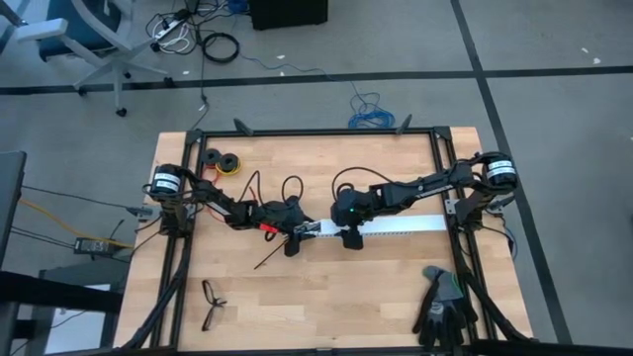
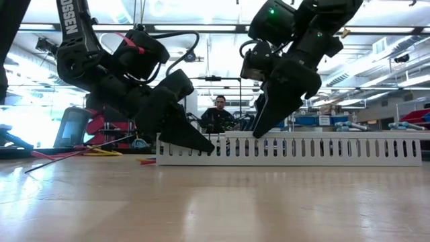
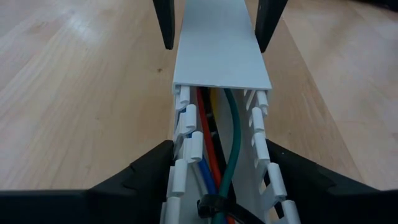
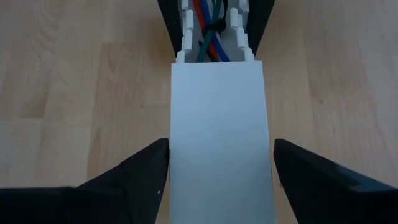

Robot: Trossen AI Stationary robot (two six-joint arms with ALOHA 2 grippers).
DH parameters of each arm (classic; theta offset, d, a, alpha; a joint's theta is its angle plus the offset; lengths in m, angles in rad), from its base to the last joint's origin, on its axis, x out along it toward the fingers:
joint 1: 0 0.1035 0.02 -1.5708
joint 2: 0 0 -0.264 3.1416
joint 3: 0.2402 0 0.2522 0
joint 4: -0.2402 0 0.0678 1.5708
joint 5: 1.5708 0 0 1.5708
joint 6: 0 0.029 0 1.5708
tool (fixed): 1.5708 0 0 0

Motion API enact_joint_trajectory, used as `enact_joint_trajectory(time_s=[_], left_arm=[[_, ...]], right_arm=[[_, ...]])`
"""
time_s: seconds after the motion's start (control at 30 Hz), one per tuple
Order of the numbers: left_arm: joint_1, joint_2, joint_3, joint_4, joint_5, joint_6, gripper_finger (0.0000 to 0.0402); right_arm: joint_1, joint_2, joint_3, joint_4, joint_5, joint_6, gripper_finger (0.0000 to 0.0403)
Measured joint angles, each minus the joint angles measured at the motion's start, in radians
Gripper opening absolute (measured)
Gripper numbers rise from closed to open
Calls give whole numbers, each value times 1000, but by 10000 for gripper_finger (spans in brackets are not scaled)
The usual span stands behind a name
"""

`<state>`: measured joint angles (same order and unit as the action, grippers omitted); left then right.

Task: Ziptie cables
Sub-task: Close the white cable duct

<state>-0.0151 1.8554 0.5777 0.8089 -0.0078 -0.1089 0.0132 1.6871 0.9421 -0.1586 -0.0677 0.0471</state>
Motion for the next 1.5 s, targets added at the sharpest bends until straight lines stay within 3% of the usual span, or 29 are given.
enact_joint_trajectory(time_s=[0.4,1.1,1.5], left_arm=[[0,0,-1,2,0,0,235],[2,-2,-1,16,-3,1,235],[2,0,2,9,3,0,235]], right_arm=[[0,7,0,18,-5,-16,215],[-11,34,-4,210,-7,-50,232],[-12,28,3,231,0,-5,276]])
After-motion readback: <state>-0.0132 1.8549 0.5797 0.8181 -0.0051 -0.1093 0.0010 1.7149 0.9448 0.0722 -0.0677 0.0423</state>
